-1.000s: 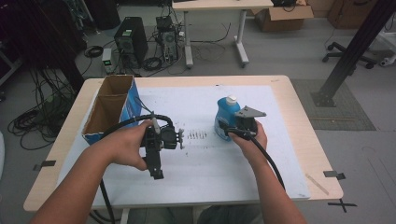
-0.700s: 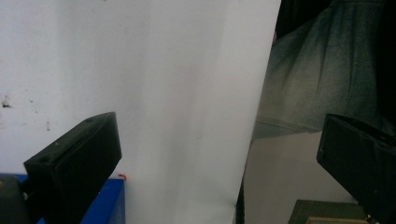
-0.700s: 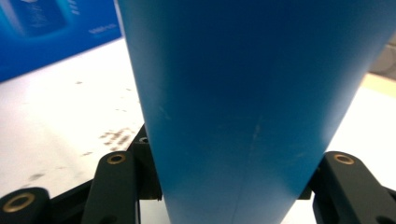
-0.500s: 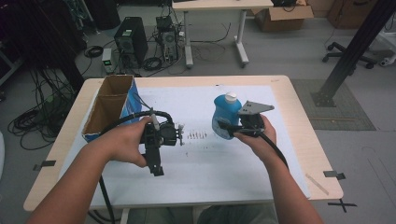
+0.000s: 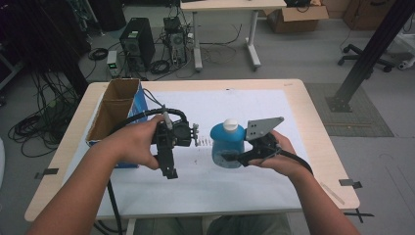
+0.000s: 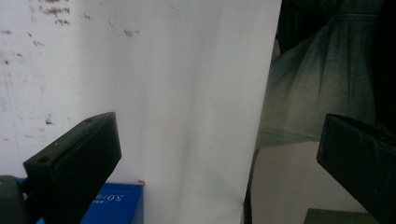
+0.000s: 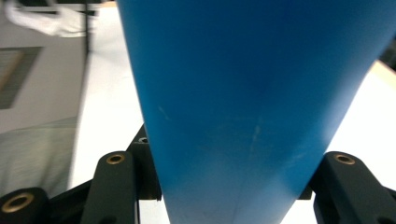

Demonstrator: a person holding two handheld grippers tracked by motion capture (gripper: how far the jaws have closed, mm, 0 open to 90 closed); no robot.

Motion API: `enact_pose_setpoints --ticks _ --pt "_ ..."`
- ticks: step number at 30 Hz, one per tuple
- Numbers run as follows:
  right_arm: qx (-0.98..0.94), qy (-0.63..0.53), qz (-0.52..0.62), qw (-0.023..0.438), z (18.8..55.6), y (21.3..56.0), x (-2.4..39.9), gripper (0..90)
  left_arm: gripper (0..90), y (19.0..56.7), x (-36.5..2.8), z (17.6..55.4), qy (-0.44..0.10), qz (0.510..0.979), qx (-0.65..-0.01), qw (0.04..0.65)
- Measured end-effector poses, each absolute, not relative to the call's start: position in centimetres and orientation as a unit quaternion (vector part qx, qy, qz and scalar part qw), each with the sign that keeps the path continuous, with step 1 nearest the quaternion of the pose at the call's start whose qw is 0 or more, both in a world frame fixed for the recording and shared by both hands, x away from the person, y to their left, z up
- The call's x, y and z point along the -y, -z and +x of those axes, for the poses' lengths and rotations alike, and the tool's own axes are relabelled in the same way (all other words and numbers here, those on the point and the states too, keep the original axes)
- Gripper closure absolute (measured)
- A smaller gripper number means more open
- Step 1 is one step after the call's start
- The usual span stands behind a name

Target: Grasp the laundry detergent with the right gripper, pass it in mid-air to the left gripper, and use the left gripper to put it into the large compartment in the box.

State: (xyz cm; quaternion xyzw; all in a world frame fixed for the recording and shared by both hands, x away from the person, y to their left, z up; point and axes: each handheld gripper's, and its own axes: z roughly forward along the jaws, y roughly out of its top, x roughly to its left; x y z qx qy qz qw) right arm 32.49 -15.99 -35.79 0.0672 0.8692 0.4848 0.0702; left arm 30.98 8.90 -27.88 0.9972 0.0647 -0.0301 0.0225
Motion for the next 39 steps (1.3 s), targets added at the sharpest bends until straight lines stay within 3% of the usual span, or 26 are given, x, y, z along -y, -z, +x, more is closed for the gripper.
enact_pose_setpoints --ticks 12,39 --pt "-0.874 -0.485 0.009 0.014 31.3 38.0 12.0 45.4 0.2 26.0 -7.7 30.4 0.029 0.998 -0.048 0.026" --pt "-0.871 -0.491 -0.008 0.005 30.9 38.5 6.8 45.3 0.7 25.5 -6.0 30.4 0.025 0.999 -0.035 0.02"
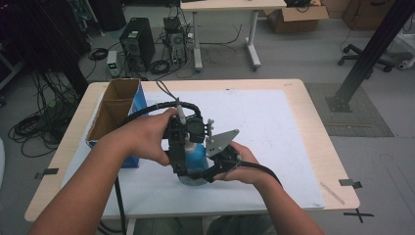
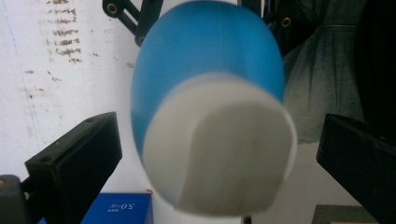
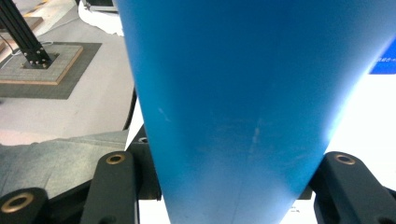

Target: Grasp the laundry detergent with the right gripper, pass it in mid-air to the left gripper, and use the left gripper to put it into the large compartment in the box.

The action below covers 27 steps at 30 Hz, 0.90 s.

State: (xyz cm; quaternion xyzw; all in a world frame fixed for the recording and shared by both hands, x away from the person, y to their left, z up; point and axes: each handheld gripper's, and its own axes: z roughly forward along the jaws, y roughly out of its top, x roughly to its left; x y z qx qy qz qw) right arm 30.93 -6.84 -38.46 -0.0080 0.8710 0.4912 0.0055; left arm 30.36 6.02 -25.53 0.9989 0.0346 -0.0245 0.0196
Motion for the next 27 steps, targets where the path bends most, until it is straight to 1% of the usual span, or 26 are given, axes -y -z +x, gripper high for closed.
enact_pose_setpoints --ticks 15,23,24,25,27 --pt "-0.869 -0.495 -0.01 0.004 30.7 37.86 6.19 45.2 2.0 26.03 -5.62 30.17 0.018 0.999 -0.025 0.015" --pt "-0.868 -0.496 -0.009 0.002 30.66 37.92 6.06 45.2 7.7 26.09 -5.75 30.21 0.012 0.999 -0.03 0.012" --pt "-0.866 -0.499 -0.004 -0.006 30.5 37.88 6.01 45.2 8.8 26.07 -5.75 30.23 0.012 0.999 -0.03 0.012" --pt "-0.868 -0.496 -0.009 0.003 30.67 37.9 6.03 45.2 10.0 26.03 -5.76 30.24 0.012 0.999 -0.03 0.013" --pt "-0.868 -0.497 -0.009 0.004 30.69 37.88 6.01 45.2 11.9 26.0 -5.76 30.25 0.013 0.999 -0.029 0.014"
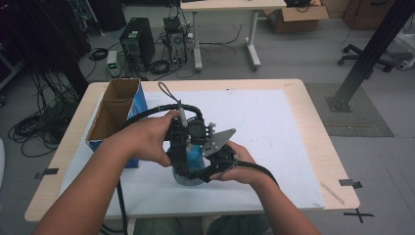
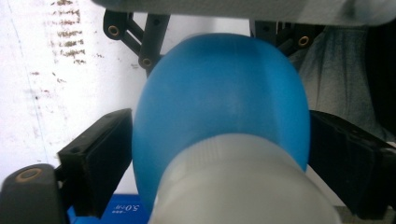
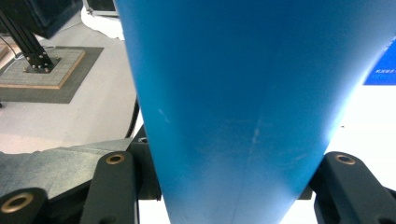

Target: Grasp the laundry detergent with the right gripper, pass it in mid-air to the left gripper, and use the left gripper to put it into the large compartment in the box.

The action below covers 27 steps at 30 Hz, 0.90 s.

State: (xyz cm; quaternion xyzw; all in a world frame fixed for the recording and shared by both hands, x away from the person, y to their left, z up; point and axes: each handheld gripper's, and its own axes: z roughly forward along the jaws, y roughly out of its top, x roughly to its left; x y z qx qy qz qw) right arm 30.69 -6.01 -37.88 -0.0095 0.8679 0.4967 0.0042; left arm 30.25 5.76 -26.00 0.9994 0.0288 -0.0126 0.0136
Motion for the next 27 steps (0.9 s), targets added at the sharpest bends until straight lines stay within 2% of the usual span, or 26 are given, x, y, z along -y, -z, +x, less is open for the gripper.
enact_pose_setpoints --ticks 27 --pt "-0.868 -0.497 -0.006 0.002 30.67 37.89 5.63 45.1 29.1 25.99 -6.15 30.27 0.014 1.0 -0.025 0.011"
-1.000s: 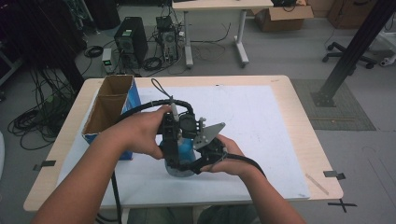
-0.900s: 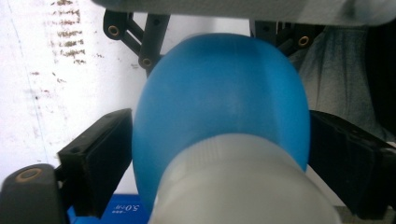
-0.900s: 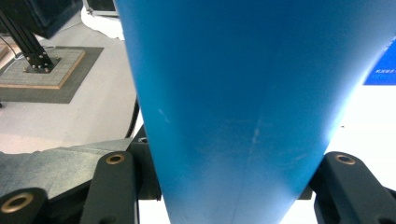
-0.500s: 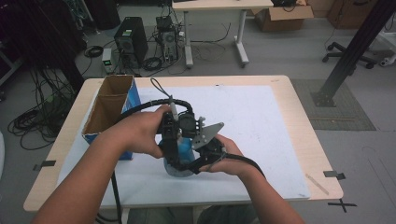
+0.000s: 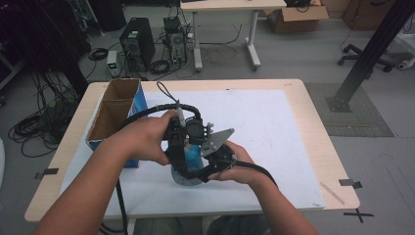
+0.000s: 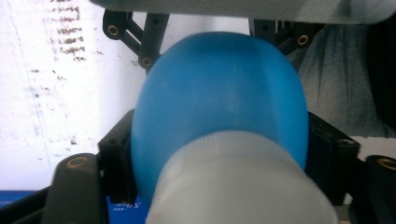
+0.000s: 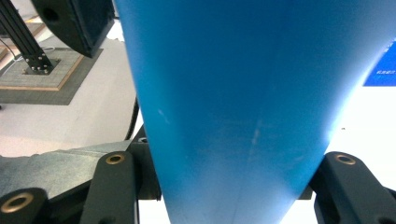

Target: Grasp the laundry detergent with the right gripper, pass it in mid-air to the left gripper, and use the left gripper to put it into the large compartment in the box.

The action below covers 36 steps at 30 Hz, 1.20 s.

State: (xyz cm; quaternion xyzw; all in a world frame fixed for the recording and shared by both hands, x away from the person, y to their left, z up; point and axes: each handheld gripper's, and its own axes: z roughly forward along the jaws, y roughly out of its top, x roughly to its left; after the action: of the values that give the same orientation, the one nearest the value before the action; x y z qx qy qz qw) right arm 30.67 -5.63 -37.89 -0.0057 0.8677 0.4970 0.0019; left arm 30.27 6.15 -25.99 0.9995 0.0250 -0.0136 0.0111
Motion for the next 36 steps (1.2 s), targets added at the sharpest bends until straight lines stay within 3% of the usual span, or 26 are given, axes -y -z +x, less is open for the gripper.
enact_pose_setpoints --ticks 9,19,29,31,36 --pt "-0.868 -0.497 -0.01 0.002 30.6 37.9 5.5 45.1 37.0 26.0 -6.3 30.3 0.004 1.0 -0.022 0.011" --pt "-0.864 -0.504 -0.001 0.007 30.8 37.7 5.8 45.2 38.1 25.6 -6.1 29.9 -0.035 0.999 -0.011 0.012" --pt "-0.854 -0.52 -0.002 0.012 30.6 37.0 6.1 43.0 38.4 24.4 -5.6 29.7 -0.036 0.999 -0.01 0.008" --pt "-0.852 -0.523 0.003 0.012 30.6 36.9 6.2 33.6 38.3 24.2 -5.5 29.7 -0.039 0.999 -0.012 0.006" --pt "-0.85 -0.527 0.018 0.017 30.8 37.0 6.6 27.3 38.3 23.8 -5.5 29.9 -0.045 0.999 -0.014 0.007"
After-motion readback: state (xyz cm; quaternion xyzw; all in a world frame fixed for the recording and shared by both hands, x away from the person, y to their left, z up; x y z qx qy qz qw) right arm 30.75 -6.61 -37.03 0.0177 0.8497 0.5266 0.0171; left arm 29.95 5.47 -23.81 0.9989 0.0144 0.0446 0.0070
